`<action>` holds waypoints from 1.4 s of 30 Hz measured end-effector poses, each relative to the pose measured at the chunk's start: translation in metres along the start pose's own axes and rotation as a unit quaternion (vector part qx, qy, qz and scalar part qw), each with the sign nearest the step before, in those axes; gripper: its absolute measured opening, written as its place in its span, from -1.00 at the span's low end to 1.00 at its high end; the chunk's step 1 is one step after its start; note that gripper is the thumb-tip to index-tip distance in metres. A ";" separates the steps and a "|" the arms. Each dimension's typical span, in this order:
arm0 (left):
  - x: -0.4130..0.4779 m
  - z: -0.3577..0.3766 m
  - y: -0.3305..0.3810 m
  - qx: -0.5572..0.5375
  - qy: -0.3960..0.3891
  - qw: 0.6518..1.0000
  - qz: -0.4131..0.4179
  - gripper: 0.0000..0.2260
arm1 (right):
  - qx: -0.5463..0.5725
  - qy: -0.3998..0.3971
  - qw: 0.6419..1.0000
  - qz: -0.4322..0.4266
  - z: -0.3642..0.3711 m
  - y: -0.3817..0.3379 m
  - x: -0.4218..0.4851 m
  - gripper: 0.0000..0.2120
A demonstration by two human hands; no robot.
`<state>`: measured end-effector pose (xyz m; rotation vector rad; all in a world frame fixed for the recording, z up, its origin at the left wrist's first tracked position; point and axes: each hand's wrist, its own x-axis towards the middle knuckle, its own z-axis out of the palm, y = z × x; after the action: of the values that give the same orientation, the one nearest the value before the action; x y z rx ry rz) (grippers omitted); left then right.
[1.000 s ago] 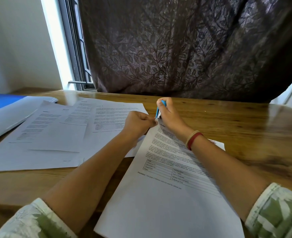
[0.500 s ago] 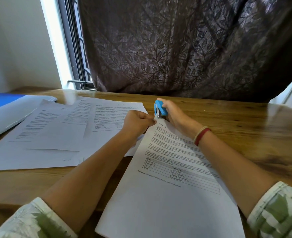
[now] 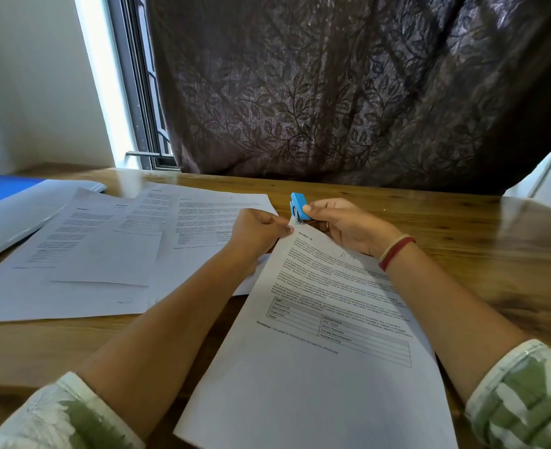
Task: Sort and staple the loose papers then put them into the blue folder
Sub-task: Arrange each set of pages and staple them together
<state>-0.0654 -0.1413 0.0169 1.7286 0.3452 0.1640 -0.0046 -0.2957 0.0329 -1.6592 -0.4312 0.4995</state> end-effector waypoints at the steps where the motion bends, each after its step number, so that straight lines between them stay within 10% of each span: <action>1: 0.000 0.000 0.000 0.001 0.001 1.000 -0.001 -0.99 | 0.000 -0.002 1.000 0.003 0.000 0.000 0.000 -0.74; 33: 0.006 -0.006 -0.001 0.037 -0.043 0.996 -0.066 -0.90 | 0.017 0.070 0.995 0.063 0.014 -0.002 0.001 -0.69; 42: 0.005 -0.007 -0.002 -0.060 -0.089 0.992 -0.065 -0.58 | -0.004 0.036 0.999 0.023 0.022 -0.003 0.000 -0.88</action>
<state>-0.0636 -0.1328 0.0160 1.5837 0.3088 -0.0617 -0.0168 -0.2777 0.0332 -1.6932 -0.3439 0.4705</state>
